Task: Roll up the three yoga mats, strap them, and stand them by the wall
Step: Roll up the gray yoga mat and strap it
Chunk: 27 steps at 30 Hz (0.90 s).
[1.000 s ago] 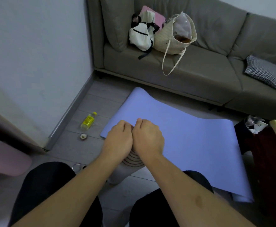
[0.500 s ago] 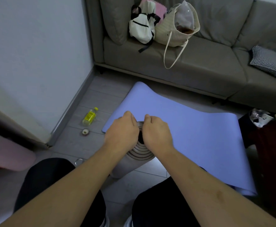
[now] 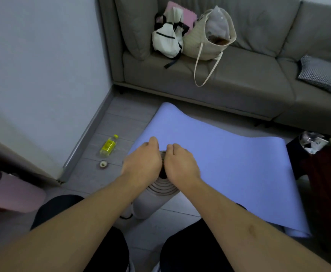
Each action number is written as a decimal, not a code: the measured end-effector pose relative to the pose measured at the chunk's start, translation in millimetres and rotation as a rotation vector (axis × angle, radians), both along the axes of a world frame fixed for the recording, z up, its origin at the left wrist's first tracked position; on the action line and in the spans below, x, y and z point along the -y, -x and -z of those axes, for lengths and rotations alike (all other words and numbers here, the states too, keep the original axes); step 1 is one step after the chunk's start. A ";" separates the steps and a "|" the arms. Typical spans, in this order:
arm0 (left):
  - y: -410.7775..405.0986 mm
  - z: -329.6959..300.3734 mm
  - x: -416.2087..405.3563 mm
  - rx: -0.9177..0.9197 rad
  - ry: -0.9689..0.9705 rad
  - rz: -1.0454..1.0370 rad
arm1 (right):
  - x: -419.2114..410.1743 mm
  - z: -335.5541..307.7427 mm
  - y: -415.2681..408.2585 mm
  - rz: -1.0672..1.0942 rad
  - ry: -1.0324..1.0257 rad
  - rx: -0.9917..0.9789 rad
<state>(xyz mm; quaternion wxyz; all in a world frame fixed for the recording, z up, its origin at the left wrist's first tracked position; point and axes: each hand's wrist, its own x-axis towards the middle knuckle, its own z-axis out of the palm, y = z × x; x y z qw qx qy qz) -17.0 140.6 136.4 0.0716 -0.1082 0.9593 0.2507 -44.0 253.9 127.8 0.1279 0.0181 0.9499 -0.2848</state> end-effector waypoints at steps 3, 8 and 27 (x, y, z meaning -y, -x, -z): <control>-2.6 -7.7 -0.8 0.023 0.021 0.029 | -9.5 -3.5 3.1 0.042 0.087 0.064; -4.8 -7.2 0.8 0.024 0.013 0.013 | -5.8 -0.8 -11.4 -0.044 -0.098 -0.072; -22.4 13.2 50.7 -0.062 -0.045 -0.077 | 20.4 -19.9 -57.2 -0.335 -0.118 -0.027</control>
